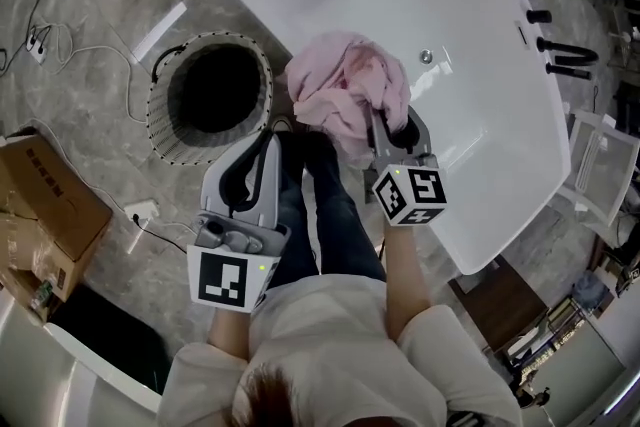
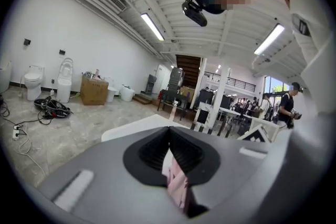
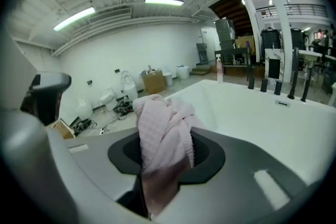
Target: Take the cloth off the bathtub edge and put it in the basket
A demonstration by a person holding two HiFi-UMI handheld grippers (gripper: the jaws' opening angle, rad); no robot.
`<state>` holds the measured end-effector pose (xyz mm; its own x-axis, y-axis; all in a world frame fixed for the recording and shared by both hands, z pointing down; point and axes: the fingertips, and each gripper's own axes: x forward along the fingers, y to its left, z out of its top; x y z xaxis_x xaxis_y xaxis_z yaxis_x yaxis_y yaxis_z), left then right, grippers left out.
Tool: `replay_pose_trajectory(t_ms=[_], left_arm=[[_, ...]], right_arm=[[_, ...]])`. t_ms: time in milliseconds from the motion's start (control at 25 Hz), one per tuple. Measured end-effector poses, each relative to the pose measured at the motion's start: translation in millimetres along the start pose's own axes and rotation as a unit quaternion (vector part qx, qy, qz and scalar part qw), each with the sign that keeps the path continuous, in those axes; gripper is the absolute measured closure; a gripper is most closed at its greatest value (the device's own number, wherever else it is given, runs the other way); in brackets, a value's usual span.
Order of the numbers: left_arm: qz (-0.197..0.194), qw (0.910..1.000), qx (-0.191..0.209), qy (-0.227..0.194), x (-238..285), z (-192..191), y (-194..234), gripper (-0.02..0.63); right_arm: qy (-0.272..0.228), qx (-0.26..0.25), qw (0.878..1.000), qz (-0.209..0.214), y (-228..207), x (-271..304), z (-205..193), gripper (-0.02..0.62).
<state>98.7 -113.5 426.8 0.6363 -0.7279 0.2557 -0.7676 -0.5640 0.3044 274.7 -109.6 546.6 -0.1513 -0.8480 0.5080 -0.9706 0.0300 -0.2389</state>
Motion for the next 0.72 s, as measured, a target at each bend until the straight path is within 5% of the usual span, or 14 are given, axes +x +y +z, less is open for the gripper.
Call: replay_pose_trajectory(t_ms=[400,720], left_arm=[[-0.004,0.9959,0.052,-0.074,-6.6,91.9,-27.3,0.592],[0.015,0.9889,0.082,-0.123,-39.4,160.2,-46.8,0.592]], right_arm=[[-0.133,-0.023,0.989,0.063,47.1,-51.5,166.3,0.462],[-0.192,-0.043,0.974,0.116,91.4,-86.7,269.2,0.462]])
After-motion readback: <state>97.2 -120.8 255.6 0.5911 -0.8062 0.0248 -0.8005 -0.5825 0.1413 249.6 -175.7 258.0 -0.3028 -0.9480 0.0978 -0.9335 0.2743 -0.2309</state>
